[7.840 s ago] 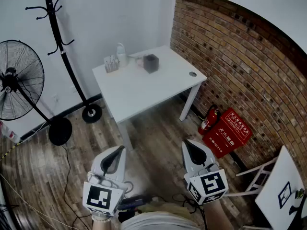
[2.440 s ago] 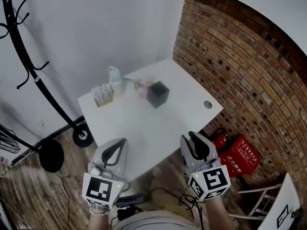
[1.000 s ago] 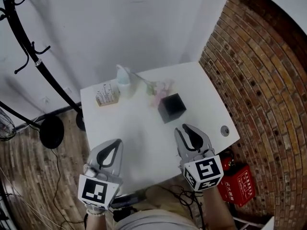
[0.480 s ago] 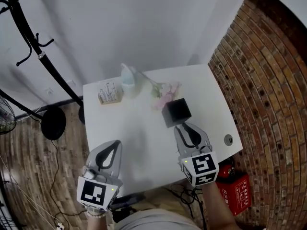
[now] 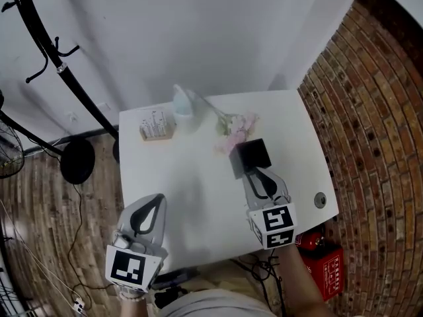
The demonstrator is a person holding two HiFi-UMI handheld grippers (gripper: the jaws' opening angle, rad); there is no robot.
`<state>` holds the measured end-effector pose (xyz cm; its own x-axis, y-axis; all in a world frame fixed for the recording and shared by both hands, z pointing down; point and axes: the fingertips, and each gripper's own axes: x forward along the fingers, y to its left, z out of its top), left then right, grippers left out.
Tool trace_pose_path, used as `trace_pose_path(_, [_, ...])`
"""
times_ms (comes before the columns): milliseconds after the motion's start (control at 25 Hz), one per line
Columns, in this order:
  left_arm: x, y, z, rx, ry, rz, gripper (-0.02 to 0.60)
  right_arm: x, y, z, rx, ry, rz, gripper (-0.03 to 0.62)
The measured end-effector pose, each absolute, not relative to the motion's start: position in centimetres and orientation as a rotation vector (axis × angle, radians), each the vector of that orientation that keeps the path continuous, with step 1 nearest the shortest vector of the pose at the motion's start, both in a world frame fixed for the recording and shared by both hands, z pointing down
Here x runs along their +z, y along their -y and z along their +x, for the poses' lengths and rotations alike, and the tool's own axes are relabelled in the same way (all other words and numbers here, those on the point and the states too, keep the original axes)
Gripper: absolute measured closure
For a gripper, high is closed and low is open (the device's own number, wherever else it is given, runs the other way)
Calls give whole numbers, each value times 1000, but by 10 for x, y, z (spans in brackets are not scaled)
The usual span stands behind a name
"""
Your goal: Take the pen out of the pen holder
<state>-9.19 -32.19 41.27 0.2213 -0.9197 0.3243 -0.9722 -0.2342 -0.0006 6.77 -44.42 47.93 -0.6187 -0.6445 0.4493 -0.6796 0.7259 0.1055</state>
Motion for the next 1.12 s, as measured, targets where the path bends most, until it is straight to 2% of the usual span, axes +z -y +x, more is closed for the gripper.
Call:
trace_pose_path(560, [423, 328, -95, 413, 1802, 2253, 589, 503, 463, 64, 140, 2449, 1007, 514])
trace_pose_path(640, [424, 329, -96, 414, 1802, 2252, 589, 503, 464, 65, 133, 2447, 1019, 549])
trace_pose_path(1120, [420, 324, -98, 407, 1800, 2259, 589, 490, 466, 71, 130, 2462, 1095, 554])
